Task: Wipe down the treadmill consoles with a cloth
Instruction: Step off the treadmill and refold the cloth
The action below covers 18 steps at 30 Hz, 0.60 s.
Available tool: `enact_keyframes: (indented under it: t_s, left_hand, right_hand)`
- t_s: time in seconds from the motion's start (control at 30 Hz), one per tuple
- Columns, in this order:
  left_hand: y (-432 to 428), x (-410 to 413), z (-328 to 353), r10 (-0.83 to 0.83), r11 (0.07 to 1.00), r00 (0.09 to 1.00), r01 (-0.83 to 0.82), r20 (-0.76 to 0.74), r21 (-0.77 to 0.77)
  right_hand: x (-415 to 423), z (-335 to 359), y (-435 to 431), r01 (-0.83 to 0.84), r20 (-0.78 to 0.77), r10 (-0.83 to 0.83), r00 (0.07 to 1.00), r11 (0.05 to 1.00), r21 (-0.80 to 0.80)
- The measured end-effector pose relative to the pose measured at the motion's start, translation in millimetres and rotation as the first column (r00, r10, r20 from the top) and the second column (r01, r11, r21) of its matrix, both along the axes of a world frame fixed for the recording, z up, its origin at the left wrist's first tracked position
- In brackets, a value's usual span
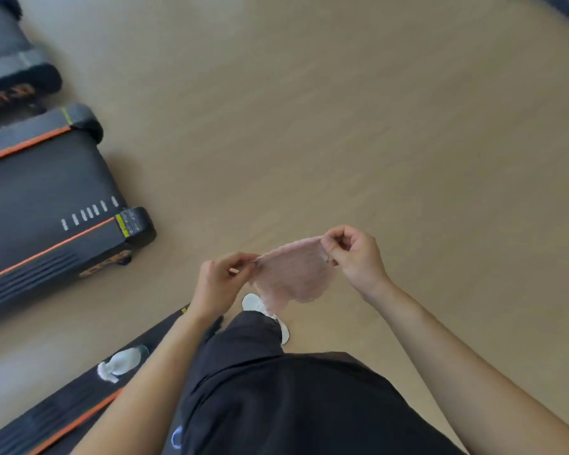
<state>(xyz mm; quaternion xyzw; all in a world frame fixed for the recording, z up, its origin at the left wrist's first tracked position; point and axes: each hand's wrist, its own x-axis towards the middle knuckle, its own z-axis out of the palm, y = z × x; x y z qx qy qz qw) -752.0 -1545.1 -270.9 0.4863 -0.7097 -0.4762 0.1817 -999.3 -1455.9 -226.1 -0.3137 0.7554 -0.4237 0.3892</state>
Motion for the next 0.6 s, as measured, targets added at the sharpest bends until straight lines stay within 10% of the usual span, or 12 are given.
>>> enact_keyframes:
  t_s: [0.23, 0.6]
  left_hand:
    - [-51.6, 121.8, -46.2, 0.461, 0.878, 0.885, -0.466, 0.062, 0.112]
    - [-4.1, 271.8, -82.3, 0.948, 0.210, 0.252, -0.955, 0.195, 0.212]
  right_hand:
    - [98.5, -35.1, -156.6, -0.505, -0.114, 0.535, 0.837, 0.836, 0.216]
    - [360.3, -96.2, -305.8, -0.930, -0.237, 0.971, 0.026, 0.110, 0.351]
